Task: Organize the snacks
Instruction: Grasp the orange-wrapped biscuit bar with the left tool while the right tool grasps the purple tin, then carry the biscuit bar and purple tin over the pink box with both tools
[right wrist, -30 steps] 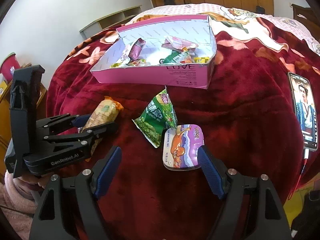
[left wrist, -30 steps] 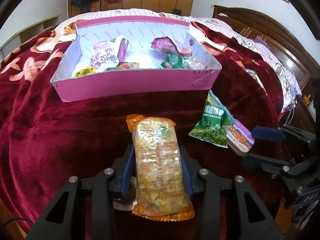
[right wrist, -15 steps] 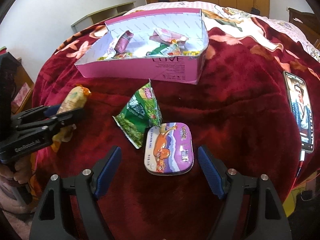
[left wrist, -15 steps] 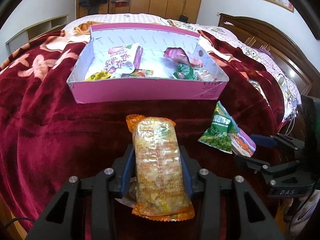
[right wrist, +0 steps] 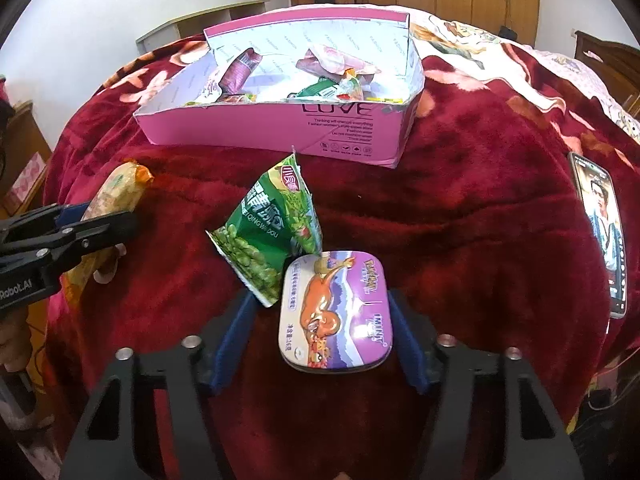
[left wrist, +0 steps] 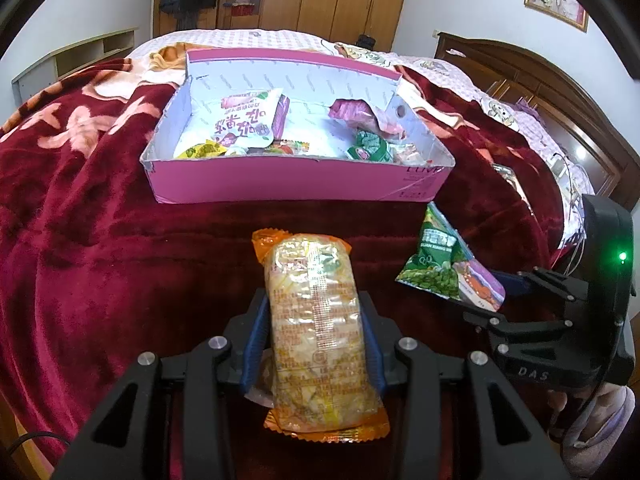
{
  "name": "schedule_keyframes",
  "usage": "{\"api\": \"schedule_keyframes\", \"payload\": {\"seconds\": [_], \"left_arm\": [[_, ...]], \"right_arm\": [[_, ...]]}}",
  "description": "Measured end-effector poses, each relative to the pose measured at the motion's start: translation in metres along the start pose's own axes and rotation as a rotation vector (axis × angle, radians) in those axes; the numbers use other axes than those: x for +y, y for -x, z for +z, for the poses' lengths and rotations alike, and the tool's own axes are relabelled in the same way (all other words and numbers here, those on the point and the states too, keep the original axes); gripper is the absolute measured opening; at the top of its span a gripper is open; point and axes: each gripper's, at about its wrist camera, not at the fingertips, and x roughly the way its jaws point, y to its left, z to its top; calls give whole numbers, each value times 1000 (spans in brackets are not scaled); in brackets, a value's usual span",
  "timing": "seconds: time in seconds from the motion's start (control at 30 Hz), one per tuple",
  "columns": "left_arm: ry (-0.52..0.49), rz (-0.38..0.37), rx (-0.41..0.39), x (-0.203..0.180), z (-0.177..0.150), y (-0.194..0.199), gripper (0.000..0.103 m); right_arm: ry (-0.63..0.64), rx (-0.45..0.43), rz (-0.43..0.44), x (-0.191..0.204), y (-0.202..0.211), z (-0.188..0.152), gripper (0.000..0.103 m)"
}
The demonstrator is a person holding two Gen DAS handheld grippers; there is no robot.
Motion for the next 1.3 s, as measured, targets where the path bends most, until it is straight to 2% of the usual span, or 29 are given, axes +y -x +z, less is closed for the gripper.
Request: {"api": "schedule_keyframes", "payload": {"seconds": [0.1, 0.13, 0.7, 0.73, 0.77, 0.9, 1.1, 1.3], "left_arm": [[7, -4, -6, 3, -1, 2, 44], [10, -6, -7, 3, -1, 3, 44], [13, -17, -35, 10, -1, 13, 44], [13, -17, -38, 11, -1, 15, 44], [14, -17, -40, 11, -1, 15, 44], [18, -21, -50, 13, 1, 18, 44], [24, -25, -49, 15, 0, 20, 44], [31, -24, -53, 18, -1, 21, 44]], "right_arm": [[-4, 4, 11, 0, 3, 0, 59], [-3, 2, 9, 1, 5, 0, 52], [-3, -111, 88, 23, 39, -1, 47], [-6, -118, 92, 23, 41, 0, 33], [-15, -129, 91, 23, 44, 1, 25], [-25, -139, 90, 21, 44, 5, 24], [-51, -100, 69, 13, 29, 7, 24], [-63, -74, 95, 13, 21, 1, 24]]}}
